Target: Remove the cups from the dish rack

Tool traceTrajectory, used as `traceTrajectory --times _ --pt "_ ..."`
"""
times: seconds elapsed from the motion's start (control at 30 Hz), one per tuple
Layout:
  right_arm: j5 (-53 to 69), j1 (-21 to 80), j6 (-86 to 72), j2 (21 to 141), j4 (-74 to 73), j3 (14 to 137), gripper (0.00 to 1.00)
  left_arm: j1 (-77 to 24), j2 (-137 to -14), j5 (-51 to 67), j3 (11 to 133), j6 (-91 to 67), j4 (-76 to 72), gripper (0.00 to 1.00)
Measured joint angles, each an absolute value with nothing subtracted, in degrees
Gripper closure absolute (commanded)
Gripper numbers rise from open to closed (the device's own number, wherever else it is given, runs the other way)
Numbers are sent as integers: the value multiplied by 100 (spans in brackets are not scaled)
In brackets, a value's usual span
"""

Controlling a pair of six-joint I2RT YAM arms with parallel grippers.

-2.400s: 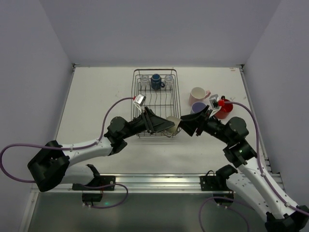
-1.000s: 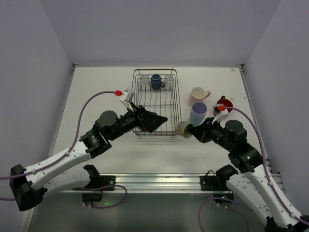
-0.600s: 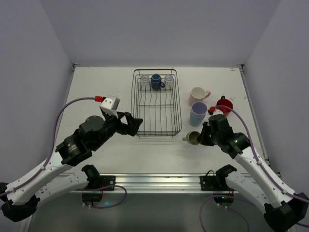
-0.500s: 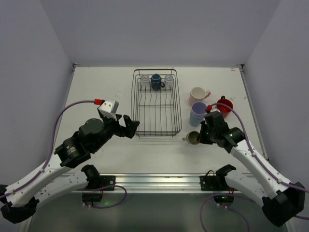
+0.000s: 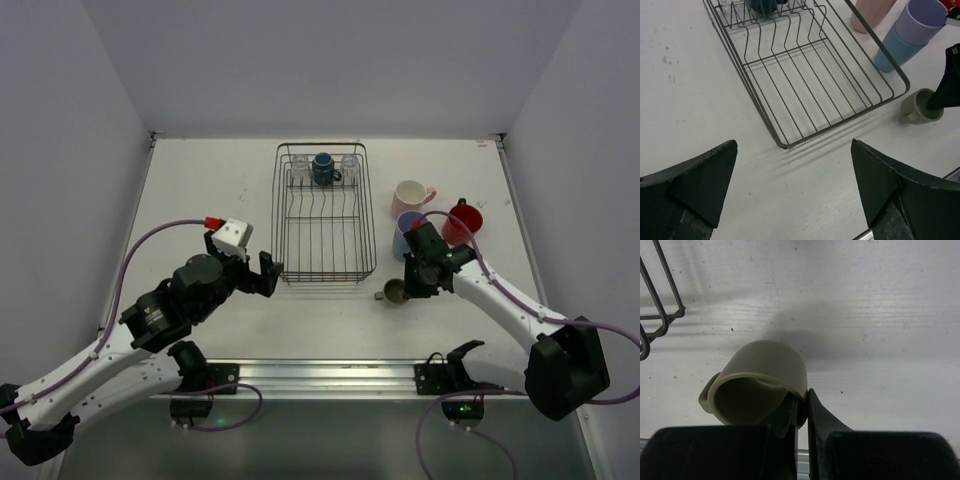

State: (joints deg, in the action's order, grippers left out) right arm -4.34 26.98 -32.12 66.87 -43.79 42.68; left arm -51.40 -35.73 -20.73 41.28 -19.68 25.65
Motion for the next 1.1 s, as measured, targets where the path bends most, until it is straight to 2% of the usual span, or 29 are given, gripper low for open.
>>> traceTrajectory --times 0.3,0.47,0.7,0.87,1.1 --pt "-346 2700 -3242 6925 -3861 4158 100 -5140 -3647 -2029 4123 -1883 2539 0" --pt "-344 2707 -3253 6882 -3769 4101 93 -5140 -3715 -2025 4123 -1883 2536 0" --pt "-331 2724 -3251 6864 -3879 4101 88 -5140 -3909 -1997 4125 -1885 2536 0" --pt "-298 2733 -3258 6864 -3883 4075 76 -5140 -3924 -1994 4125 -1885 2534 0" --pt "-196 2733 -3286 6845 -3905 3986 65 -5140 -3924 -1994 4125 -1883 2534 0"
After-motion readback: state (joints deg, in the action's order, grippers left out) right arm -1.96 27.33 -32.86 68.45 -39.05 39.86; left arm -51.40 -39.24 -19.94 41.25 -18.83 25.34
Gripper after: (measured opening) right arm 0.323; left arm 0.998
